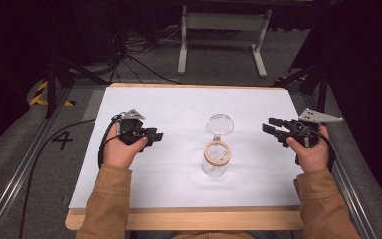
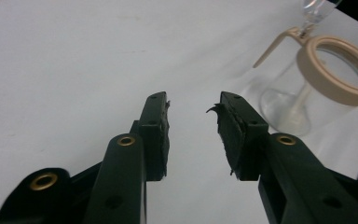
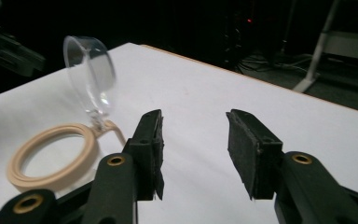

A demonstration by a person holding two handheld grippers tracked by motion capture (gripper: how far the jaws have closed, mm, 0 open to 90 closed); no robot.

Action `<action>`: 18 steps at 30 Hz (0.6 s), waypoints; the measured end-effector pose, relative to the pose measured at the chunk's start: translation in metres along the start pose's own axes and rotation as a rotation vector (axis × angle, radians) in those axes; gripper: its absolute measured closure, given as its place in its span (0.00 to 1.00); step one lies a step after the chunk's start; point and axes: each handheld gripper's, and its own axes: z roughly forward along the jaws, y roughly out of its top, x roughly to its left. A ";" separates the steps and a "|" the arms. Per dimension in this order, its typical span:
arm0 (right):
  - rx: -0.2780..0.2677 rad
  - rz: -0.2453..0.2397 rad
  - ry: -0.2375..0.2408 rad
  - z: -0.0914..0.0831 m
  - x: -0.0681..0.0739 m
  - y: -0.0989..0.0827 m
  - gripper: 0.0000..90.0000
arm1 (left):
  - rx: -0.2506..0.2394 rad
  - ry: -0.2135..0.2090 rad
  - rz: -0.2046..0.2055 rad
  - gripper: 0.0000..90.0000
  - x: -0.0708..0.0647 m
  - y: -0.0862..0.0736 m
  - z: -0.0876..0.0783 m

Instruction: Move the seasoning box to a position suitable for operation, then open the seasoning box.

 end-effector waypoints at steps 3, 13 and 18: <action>0.040 0.017 -0.049 -0.006 -0.011 -0.006 0.59 | 0.018 0.024 -0.005 0.68 0.007 -0.002 0.001; 0.157 0.063 -0.134 -0.009 -0.034 -0.027 0.57 | 0.104 0.057 -0.023 0.64 0.026 -0.011 0.011; 0.284 0.059 -0.188 -0.002 -0.046 -0.042 0.55 | 0.156 0.061 -0.039 0.64 0.032 -0.016 0.012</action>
